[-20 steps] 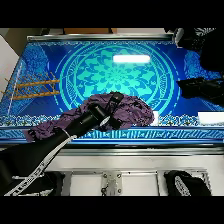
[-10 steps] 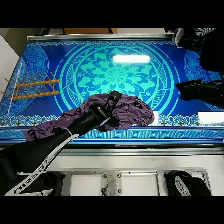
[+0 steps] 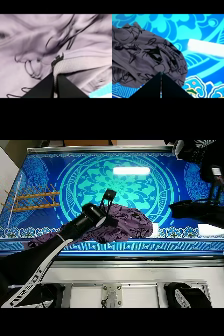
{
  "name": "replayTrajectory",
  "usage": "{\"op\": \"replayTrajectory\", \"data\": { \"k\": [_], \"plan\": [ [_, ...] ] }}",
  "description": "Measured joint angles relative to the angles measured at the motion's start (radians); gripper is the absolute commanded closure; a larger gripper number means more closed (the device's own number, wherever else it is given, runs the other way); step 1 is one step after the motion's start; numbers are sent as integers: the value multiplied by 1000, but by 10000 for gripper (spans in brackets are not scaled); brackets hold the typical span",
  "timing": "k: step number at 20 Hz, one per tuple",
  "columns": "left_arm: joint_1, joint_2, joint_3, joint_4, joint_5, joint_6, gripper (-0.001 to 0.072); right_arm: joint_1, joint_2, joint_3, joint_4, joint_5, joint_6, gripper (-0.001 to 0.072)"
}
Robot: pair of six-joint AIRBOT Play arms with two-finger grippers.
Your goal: Fold the clothes and pants, and hang the long-sleeved shirts on hangers.
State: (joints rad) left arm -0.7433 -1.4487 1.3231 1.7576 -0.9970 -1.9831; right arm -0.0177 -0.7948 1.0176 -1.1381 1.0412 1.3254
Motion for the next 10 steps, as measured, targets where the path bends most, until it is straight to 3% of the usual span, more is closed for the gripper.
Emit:
{"op": "replayTrajectory", "data": {
  "k": [2, 3, 5, 10],
  "plan": [
    [1, 22, 68, -29, -31, 24, 689, 104, -11, -3, -142, -7, 184, 685],
    [1, 31, 95, -40, -47, 35, 689, 151, -22, -3, -189, -12, 262, 598],
    [1, 44, 134, -68, -81, 52, 689, 244, -55, -5, -248, -15, 391, -8],
    [-2, 55, 143, -121, -134, 70, 689, 419, -190, -5, -293, -47, 618, -5]
  ]
}}
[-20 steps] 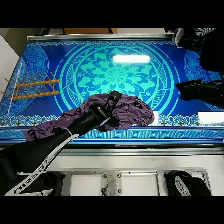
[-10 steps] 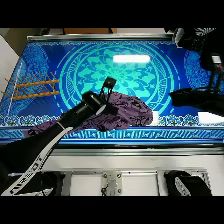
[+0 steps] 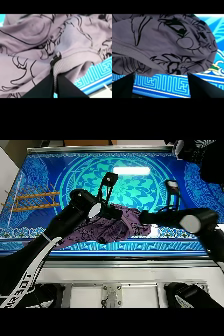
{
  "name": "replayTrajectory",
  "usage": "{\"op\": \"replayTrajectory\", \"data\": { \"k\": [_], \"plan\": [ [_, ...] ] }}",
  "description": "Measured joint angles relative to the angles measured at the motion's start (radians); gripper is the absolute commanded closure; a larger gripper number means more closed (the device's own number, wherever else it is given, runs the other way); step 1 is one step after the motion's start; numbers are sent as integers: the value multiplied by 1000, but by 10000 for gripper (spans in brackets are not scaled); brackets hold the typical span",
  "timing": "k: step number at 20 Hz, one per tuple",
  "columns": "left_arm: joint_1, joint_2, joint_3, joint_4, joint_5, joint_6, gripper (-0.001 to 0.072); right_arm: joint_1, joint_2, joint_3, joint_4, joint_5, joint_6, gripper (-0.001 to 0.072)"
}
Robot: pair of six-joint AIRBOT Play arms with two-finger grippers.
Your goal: Fold the clothes and pants, and hang the long-sleeved shirts on hangers.
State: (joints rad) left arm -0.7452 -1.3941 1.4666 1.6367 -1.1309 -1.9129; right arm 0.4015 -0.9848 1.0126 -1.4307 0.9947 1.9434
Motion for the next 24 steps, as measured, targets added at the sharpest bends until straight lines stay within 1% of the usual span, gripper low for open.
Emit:
{"op": "replayTrajectory", "data": {
  "k": [4, 6, 7, 8, 9, 14, 15, 16, 24],
  "plan": [
    [0, 2, -12, -27, -12, 3, 689, 110, -92, 0, -7, -114, 127, -4],
    [0, 2, -14, -34, -16, 6, 689, 149, -125, 0, -8, -166, 168, 2],
    [0, 2, -15, -38, -16, 6, 689, 165, -141, 0, -10, -189, 183, 39],
    [0, 2, -16, -35, -19, 6, 689, 175, -155, 0, -16, -208, 201, 128],
    [0, 2, -16, -39, -18, 6, 689, 183, -170, 0, -22, -232, 215, 137],
    [0, 2, -16, -41, -19, 6, 689, 200, -222, 0, -42, -296, 266, 144],
    [-1, 2, -16, -42, -22, 6, 689, 201, -225, 0, -48, -298, 273, 165],
    [-1, 2, -16, -42, -22, 6, 689, 201, -227, 0, -58, -301, 277, 203],
    [-1, 13, -16, -42, -27, 6, 689, 161, -246, 0, -105, -279, 307, 204]
  ]
}}
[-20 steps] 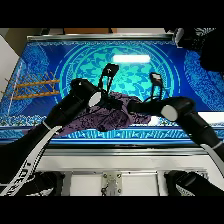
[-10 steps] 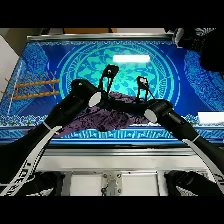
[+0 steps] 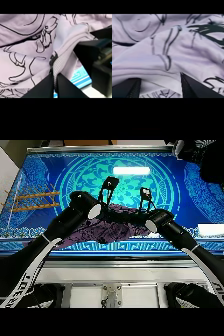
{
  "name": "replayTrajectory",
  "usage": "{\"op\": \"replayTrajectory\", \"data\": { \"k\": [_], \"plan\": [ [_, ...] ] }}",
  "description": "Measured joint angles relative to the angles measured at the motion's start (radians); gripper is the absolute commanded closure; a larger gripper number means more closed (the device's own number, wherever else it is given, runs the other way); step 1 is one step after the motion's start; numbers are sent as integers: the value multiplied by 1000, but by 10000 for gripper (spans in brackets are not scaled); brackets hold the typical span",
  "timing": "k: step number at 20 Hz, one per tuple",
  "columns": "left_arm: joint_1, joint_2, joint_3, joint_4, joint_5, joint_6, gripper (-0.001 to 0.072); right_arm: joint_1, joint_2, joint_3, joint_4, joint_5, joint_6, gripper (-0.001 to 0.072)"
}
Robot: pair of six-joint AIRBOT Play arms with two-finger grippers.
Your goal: Fold the clothes and pants, and hang the long-sleeved shirts on hangers.
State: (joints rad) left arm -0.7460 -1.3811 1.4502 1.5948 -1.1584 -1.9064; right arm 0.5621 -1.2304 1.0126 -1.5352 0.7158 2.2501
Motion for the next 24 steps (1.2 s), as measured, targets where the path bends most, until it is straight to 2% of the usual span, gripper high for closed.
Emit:
{"op": "replayTrajectory", "data": {
  "k": [2, 9, 14, 16, 17, 20, 24],
  "plan": [
    [0, 24, 0, 0, 0, 0, 689, -4, -19, 0, -10, 30, 3, 249],
    [0, 126, 0, 0, -21, 4, 689, -7, -41, -21, -139, 252, 14, 249],
    [0, 145, 0, 2, -51, 8, 689, -7, -37, -77, -198, 322, 45, 276],
    [0, 147, 0, 5, -60, 12, 689, -7, -11, -85, -232, 336, 43, 660],
    [0, 148, 0, 5, -63, 13, 689, -8, 14, -85, -253, 342, 26, 686],
    [0, 156, 8, 8, -69, 20, 689, -27, 121, -52, -299, 368, -70, 687],
    [0, 167, 162, -8, -68, 49, 689, -120, 237, 211, -317, 517, -264, 688]
  ]
}}
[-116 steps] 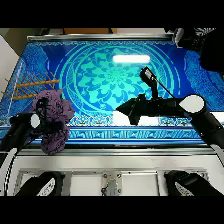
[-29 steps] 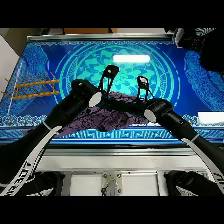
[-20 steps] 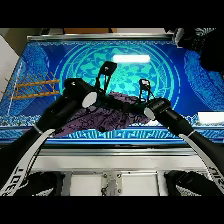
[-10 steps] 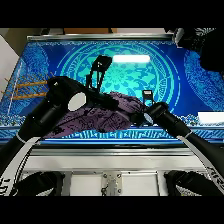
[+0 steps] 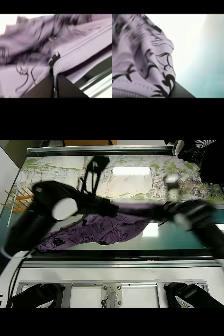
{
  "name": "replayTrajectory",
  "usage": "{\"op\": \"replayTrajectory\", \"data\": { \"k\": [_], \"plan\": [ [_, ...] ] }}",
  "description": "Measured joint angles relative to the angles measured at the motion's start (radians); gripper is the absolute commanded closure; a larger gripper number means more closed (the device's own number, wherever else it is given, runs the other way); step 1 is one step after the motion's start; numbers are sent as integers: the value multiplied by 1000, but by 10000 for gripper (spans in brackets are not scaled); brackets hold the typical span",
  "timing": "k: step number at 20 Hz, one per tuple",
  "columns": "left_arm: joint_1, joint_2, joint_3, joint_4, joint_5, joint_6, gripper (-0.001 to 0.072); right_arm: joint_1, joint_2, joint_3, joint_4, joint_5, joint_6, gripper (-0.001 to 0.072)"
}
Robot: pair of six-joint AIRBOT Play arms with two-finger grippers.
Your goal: Fold the clothes and pants, and hang the long-sleeved shirts on hangers.
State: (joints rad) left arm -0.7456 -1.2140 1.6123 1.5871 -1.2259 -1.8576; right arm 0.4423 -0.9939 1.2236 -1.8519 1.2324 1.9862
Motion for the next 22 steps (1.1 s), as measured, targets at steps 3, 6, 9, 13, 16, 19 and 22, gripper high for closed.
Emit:
{"op": "replayTrajectory", "data": {
  "k": [3, 6, 9, 13, 16, 19, 22],
  "plan": [
    [0, 3, 217, -65, 26, 41, 689, -38, 18, 328, 0, 153, -127, 688],
    [0, 18, 407, -127, 59, 69, 689, -52, 19, 608, 13, 259, -185, 687],
    [-1, 87, 422, -157, 119, 76, 689, -57, 23, 760, 33, 335, -200, 688],
    [0, 181, 299, -167, 138, 47, 690, -60, -1, 815, 97, 448, -199, 688],
    [2, 194, 182, -160, 46, 34, 689, -61, -55, 778, 167, 511, -204, 688],
    [34, 160, 35, -144, -110, 31, 689, -61, -118, 651, 257, 537, -266, 688],
    [98, 136, -184, -166, -178, 46, 689, -61, -140, 408, 322, 518, -320, 687]
  ]
}}
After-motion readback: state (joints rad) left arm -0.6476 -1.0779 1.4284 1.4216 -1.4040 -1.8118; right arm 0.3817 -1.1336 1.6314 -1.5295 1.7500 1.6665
